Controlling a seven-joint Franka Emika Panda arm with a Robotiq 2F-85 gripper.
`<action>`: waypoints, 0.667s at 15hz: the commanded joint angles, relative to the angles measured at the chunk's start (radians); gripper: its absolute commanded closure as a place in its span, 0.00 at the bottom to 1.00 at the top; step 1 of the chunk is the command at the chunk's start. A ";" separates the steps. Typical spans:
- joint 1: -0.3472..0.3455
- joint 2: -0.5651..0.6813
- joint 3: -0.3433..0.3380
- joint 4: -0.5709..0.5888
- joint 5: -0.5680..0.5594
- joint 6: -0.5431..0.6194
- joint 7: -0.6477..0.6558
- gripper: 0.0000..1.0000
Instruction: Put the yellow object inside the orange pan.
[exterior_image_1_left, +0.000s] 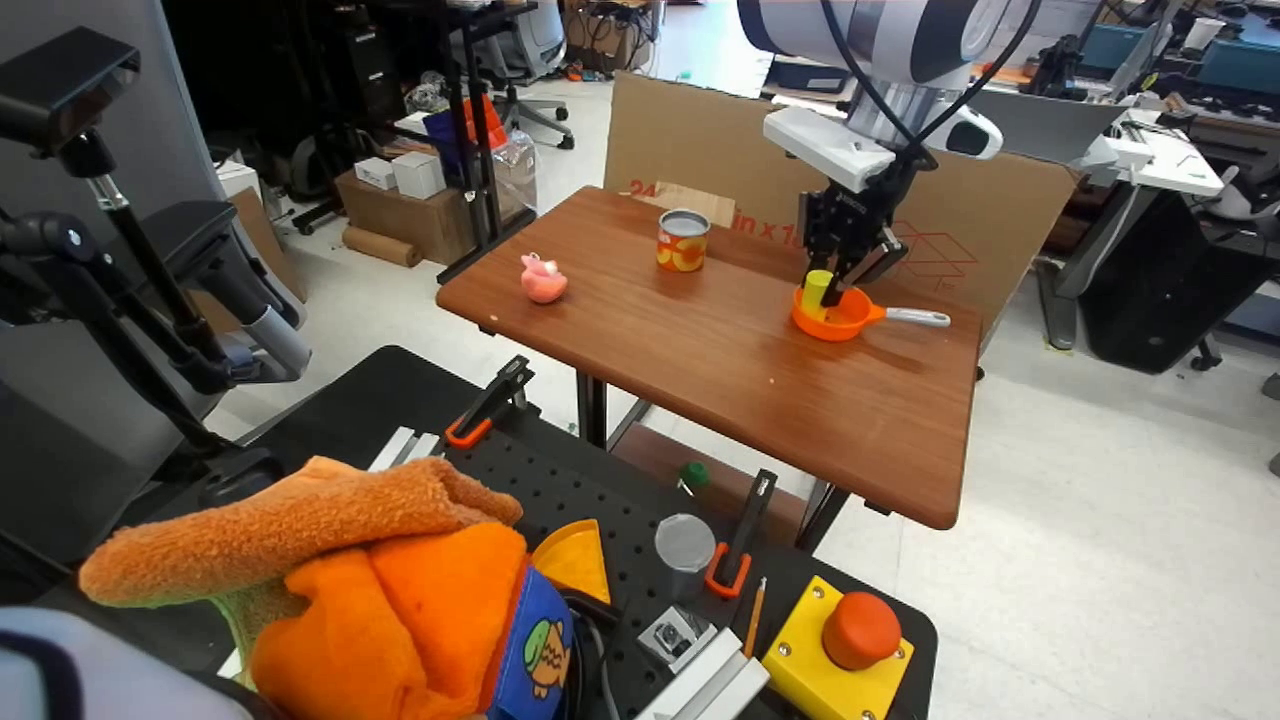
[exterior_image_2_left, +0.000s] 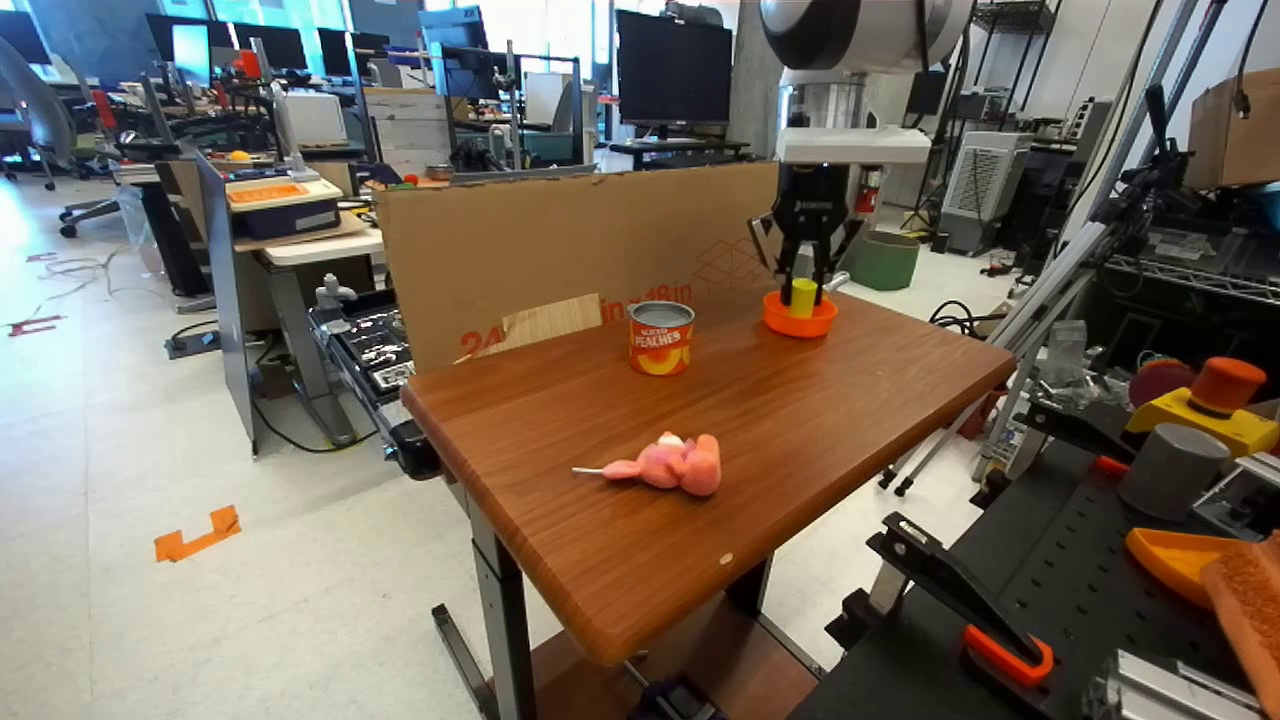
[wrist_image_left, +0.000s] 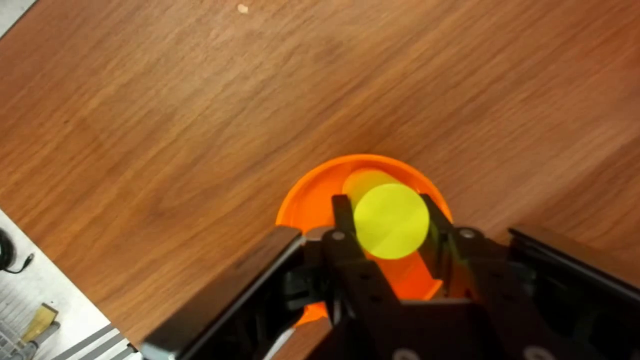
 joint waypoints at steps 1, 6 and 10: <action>-0.009 0.025 0.006 0.052 0.023 -0.054 0.003 0.27; 0.008 -0.064 0.011 -0.017 0.002 -0.001 -0.029 0.01; 0.019 -0.078 0.009 -0.007 -0.002 0.000 -0.024 0.00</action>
